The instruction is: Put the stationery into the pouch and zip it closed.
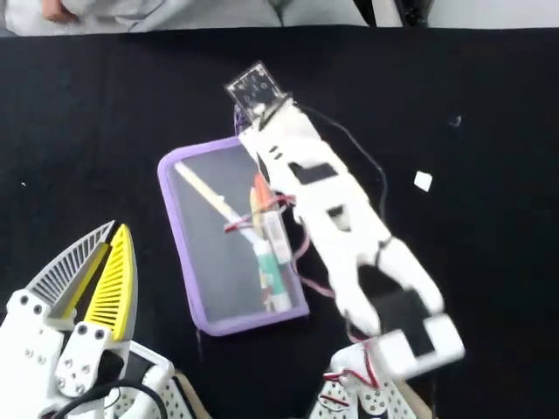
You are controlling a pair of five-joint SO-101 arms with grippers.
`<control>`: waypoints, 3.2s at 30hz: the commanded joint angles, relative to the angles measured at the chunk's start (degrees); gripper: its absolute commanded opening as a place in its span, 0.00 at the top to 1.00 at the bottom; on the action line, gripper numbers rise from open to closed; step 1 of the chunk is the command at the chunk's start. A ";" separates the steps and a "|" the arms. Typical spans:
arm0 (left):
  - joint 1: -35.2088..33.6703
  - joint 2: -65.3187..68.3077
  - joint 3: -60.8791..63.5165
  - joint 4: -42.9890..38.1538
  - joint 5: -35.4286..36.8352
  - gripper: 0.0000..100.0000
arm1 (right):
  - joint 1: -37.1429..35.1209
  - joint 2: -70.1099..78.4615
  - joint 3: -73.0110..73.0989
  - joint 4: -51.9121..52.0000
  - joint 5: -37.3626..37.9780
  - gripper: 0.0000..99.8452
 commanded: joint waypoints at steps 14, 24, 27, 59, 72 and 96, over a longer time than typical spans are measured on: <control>-0.22 0.26 5.05 3.78 -0.09 0.97 | 3.08 9.45 -8.31 -0.18 -0.18 0.98; -0.22 0.26 10.42 3.96 -0.53 0.97 | 2.81 7.69 -8.48 4.75 1.67 0.74; -0.22 -0.44 10.59 4.22 -0.53 0.97 | 3.25 7.69 -9.89 8.00 4.31 0.72; -22.81 -1.32 16.75 -13.54 -0.09 0.97 | 8.18 -31.43 -17.89 40.88 6.24 0.72; -24.31 -1.32 22.29 -15.03 11.52 0.97 | 12.66 -45.85 -17.80 55.21 6.15 0.77; -30.73 -1.41 40.66 -10.11 11.60 0.97 | 12.66 -80.13 11.82 59.87 5.98 0.99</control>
